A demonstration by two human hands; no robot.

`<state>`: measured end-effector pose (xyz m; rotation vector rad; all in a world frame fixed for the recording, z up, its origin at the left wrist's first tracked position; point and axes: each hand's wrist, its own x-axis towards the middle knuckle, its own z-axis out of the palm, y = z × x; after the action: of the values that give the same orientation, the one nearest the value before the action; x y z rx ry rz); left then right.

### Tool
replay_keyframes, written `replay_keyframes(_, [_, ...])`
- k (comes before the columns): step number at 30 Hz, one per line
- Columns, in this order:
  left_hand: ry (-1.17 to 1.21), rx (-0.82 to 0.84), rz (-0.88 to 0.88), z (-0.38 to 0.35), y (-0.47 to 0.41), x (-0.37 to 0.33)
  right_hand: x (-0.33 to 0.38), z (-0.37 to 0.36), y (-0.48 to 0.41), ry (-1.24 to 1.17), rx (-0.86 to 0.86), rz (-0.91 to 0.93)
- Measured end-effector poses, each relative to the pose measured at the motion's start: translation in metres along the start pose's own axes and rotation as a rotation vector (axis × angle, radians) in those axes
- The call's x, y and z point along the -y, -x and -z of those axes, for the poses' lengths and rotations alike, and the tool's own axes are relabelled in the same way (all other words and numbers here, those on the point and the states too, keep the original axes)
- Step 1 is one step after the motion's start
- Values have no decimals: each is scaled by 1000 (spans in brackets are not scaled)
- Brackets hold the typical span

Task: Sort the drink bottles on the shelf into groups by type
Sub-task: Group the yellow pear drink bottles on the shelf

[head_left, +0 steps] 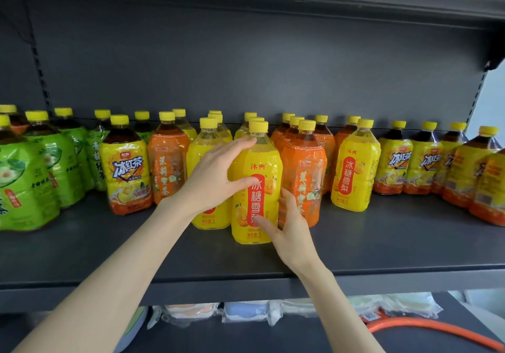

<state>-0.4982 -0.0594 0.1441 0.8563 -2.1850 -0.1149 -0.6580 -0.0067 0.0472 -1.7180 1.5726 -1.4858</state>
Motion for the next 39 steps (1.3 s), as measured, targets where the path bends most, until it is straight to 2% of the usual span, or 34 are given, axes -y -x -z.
replay_keyframes(3, [-61,27,13,2,-3,-1,-4,0,-3,109,5,6])
replay_keyframes(6, [-154,9,-41,0,-9,1,-6,-1,-7,189,-45,-1])
replay_keyframes(10, [-235,21,-2,-6,-16,7,-5,-3,-15,245,-121,-19])
replay_keyframes(15, [-363,-91,-85,-13,-18,21,-4,-11,-21,388,-208,6])
replay_keyframes(19, [-517,-133,-175,-17,-20,26,-2,-9,-26,535,-196,-8])
replay_keyframes(23, [-530,-156,-182,-21,-22,30,3,-7,-29,634,-186,0])
replay_keyframes(28, [-527,-142,-172,-23,-22,29,4,-8,-31,587,-187,-30])
replay_keyframes(39, [-608,-119,-171,-22,-21,30,6,-9,-28,608,-183,42])
